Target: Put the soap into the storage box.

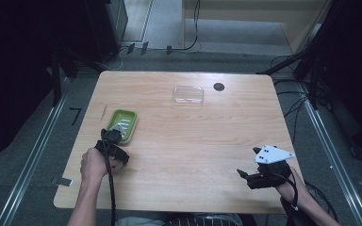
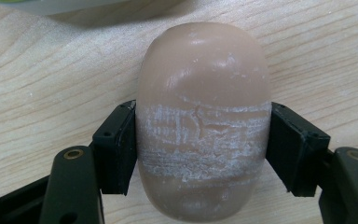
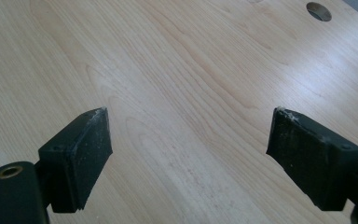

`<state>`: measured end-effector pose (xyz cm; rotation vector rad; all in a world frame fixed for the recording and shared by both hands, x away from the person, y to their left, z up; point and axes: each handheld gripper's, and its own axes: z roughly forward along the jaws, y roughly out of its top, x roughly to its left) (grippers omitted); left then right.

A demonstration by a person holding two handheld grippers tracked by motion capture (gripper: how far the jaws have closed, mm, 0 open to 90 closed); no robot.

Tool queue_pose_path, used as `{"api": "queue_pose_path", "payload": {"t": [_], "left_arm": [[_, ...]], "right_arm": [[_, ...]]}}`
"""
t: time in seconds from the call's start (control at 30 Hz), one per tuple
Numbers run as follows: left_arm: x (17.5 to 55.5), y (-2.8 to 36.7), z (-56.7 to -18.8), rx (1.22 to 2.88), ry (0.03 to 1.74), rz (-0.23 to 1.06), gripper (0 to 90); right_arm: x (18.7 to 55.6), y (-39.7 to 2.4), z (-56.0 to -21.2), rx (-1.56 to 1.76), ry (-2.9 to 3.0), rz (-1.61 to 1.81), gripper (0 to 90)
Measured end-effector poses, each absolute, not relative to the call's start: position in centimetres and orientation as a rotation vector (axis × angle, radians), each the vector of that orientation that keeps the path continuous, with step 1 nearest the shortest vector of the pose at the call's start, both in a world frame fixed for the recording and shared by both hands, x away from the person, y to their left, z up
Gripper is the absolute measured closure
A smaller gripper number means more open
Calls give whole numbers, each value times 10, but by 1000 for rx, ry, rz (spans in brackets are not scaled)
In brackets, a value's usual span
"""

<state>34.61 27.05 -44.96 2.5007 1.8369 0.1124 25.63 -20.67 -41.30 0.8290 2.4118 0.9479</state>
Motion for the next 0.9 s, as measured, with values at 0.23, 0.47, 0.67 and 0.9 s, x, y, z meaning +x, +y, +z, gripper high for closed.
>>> {"api": "queue_pose_path", "payload": {"t": [0.23,0.47,0.67,0.9], "left_arm": [[345,269,-450,2510,1830,127,340],[345,271,-449,2514,1822,119,342],[344,275,-448,2499,1831,114,341],[344,274,-440,2469,1817,155,341]], "right_arm": [[256,-207,-413,830,2409,951,136],[256,-207,-413,836,2409,949,137],[256,-207,-413,837,2410,949,136],[257,-207,-413,829,2412,948,136]]}}
